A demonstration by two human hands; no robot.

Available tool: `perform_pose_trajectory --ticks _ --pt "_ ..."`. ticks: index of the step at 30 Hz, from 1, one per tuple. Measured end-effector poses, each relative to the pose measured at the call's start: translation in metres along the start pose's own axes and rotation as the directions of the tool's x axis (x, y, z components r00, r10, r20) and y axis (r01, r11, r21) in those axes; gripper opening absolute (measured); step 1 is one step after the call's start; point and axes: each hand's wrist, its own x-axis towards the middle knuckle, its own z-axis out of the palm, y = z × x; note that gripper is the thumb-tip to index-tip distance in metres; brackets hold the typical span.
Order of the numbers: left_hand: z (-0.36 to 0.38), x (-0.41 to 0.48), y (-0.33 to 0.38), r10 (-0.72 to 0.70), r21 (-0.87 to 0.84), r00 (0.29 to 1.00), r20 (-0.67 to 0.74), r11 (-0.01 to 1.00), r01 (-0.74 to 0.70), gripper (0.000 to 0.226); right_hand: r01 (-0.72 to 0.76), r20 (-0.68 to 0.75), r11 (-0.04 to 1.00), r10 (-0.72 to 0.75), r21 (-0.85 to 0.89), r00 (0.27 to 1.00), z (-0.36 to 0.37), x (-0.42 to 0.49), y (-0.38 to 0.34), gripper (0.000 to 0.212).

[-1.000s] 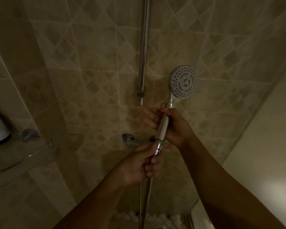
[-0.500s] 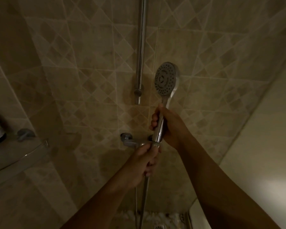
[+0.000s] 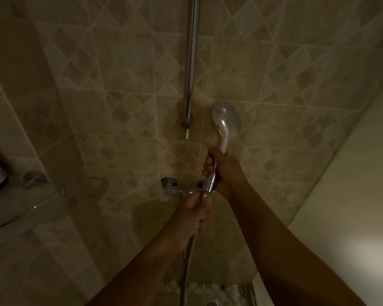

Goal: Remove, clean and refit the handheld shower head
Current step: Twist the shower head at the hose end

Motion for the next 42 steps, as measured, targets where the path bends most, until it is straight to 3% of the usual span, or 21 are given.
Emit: perform_pose_trajectory --ticks 2,4,6,8,10,13,16,19,22,25,27,29,31,32,34,37,39,42 --pt "0.01 0.002 -0.008 0.12 0.218 0.979 -0.164 0.972 -0.083 0.016 0.03 -0.235 0.999 -0.039 -0.043 0.971 -0.001 0.0 0.016 0.019" --pt "0.012 -0.001 -0.01 0.145 0.286 0.978 -0.15 0.953 -0.097 0.018 0.015 -0.296 1.0 -0.012 0.01 0.955 -0.004 -0.004 0.022 0.021" --pt "0.005 -0.008 -0.005 0.09 0.194 0.995 -0.04 0.978 -0.081 0.019 -0.056 -0.176 0.992 0.076 0.115 0.981 -0.008 -0.009 0.018 0.023" --pt "-0.005 -0.012 0.004 0.017 -0.029 0.995 0.097 0.999 -0.014 0.01 -0.155 0.062 0.965 0.145 0.212 0.988 -0.012 -0.013 0.007 0.029" --pt "-0.011 -0.015 0.014 -0.062 -0.219 0.973 0.223 0.969 0.112 0.026 -0.203 0.298 0.941 0.119 0.27 0.947 -0.013 -0.017 -0.005 0.036" --pt "-0.013 -0.017 0.025 -0.091 -0.349 0.88 0.466 0.895 0.277 0.027 -0.196 0.504 0.917 -0.005 0.346 0.864 -0.009 -0.022 -0.02 0.041" --pt "-0.015 -0.018 0.028 -0.048 -0.372 0.784 0.619 0.861 0.346 0.032 -0.202 0.569 0.895 -0.068 0.397 0.819 -0.001 -0.024 -0.027 0.04" --pt "-0.012 -0.016 0.023 -0.046 -0.372 0.856 0.514 0.888 0.271 0.022 -0.181 0.454 0.926 0.012 0.33 0.891 0.002 -0.02 -0.024 0.029" --pt "-0.007 -0.015 0.012 -0.07 -0.158 0.978 0.194 0.982 0.101 0.017 -0.175 0.147 0.975 0.155 0.139 0.977 0.004 -0.014 -0.012 0.016" --pt "0.004 -0.014 -0.002 0.042 0.149 0.998 -0.045 0.988 -0.035 0.019 -0.132 -0.183 0.991 0.129 0.0 0.975 0.004 -0.011 0.008 0.024" --pt "0.01 -0.016 -0.006 0.059 0.161 0.995 -0.077 0.986 -0.046 0.027 -0.109 -0.249 0.994 0.099 -0.025 0.963 0.005 -0.013 0.014 0.027" --pt "0.006 -0.02 -0.005 0.001 0.041 1.0 -0.019 0.999 0.0 0.024 -0.135 -0.176 0.991 0.137 0.024 0.975 0.004 -0.016 0.009 0.026" --pt "-0.003 -0.021 0.005 -0.072 -0.159 0.99 0.118 0.983 0.09 0.013 -0.189 0.029 0.973 0.187 0.13 0.982 -0.001 -0.019 -0.003 0.019" --pt "-0.008 -0.02 0.012 -0.088 -0.242 0.973 0.213 0.96 0.14 0.017 -0.2 0.157 0.962 0.172 0.183 0.972 -0.003 -0.021 -0.01 0.017" --pt "-0.014 -0.018 0.023 -0.083 -0.344 0.904 0.419 0.907 0.243 0.027 -0.199 0.388 0.945 0.087 0.259 0.918 -0.006 -0.024 -0.023 0.025" --pt "-0.014 -0.019 0.032 -0.023 -0.359 0.749 0.663 0.867 0.344 0.031 -0.199 0.559 0.917 -0.03 0.345 0.829 0.0 -0.029 -0.033 0.034" --pt "-0.012 -0.019 0.028 0.007 -0.363 0.71 0.704 0.863 0.352 0.03 -0.25 0.631 0.885 -0.061 0.392 0.774 0.006 -0.031 -0.033 0.022" --pt "-0.012 -0.018 0.018 -0.018 -0.386 0.798 0.603 0.869 0.311 0.026 -0.283 0.603 0.908 0.043 0.31 0.797 0.004 -0.025 -0.026 0.016"
